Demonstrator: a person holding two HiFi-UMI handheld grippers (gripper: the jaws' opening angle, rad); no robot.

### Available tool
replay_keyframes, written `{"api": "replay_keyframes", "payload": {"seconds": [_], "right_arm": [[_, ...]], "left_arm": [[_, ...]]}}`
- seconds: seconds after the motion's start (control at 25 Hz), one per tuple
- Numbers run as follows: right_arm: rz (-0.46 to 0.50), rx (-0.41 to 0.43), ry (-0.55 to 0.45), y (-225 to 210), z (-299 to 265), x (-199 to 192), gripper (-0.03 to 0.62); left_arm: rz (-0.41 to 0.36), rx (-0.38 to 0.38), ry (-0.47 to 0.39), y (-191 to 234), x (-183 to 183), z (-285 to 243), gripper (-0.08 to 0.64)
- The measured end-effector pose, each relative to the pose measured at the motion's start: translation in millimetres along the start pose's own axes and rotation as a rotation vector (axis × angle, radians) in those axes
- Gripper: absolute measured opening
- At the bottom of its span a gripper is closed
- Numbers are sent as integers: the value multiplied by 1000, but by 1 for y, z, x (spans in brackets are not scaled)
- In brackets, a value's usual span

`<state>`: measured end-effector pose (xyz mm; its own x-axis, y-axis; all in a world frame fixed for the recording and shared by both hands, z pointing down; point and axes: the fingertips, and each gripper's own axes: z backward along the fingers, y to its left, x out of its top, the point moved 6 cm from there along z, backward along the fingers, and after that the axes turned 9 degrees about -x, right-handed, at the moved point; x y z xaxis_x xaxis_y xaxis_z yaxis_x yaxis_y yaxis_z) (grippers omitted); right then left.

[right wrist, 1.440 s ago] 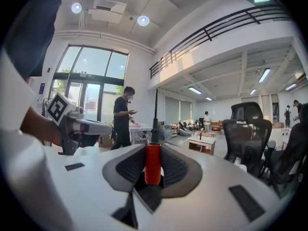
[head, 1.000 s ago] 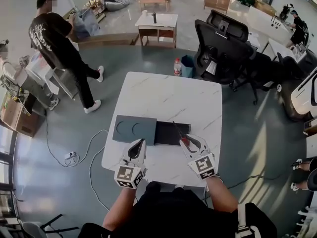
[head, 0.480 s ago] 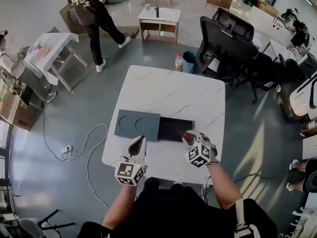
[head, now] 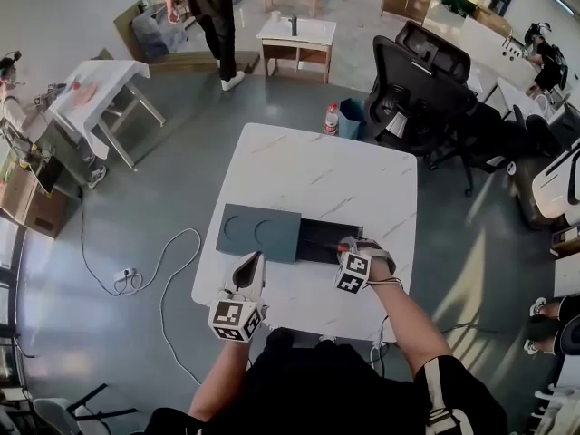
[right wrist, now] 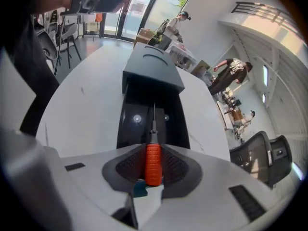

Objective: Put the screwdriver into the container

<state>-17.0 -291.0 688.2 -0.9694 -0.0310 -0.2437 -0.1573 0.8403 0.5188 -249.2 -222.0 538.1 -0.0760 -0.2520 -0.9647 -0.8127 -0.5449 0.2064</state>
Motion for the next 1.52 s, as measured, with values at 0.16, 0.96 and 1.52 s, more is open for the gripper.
{"api": "replay_keyframes", "payload": {"seconds": [0.16, 0.96, 1.52], "right_arm": [[64, 46, 56, 2, -17, -2, 95], [-71, 9, -34, -11, 13, 3, 143], [-486, -332, -425, -65, 141, 32, 66]], "left_arm": [[2, 3, -5, 4, 1, 1, 9], [2, -27, 18, -3, -3, -13, 9], [-25, -68, 16, -21, 8, -24, 9]]}}
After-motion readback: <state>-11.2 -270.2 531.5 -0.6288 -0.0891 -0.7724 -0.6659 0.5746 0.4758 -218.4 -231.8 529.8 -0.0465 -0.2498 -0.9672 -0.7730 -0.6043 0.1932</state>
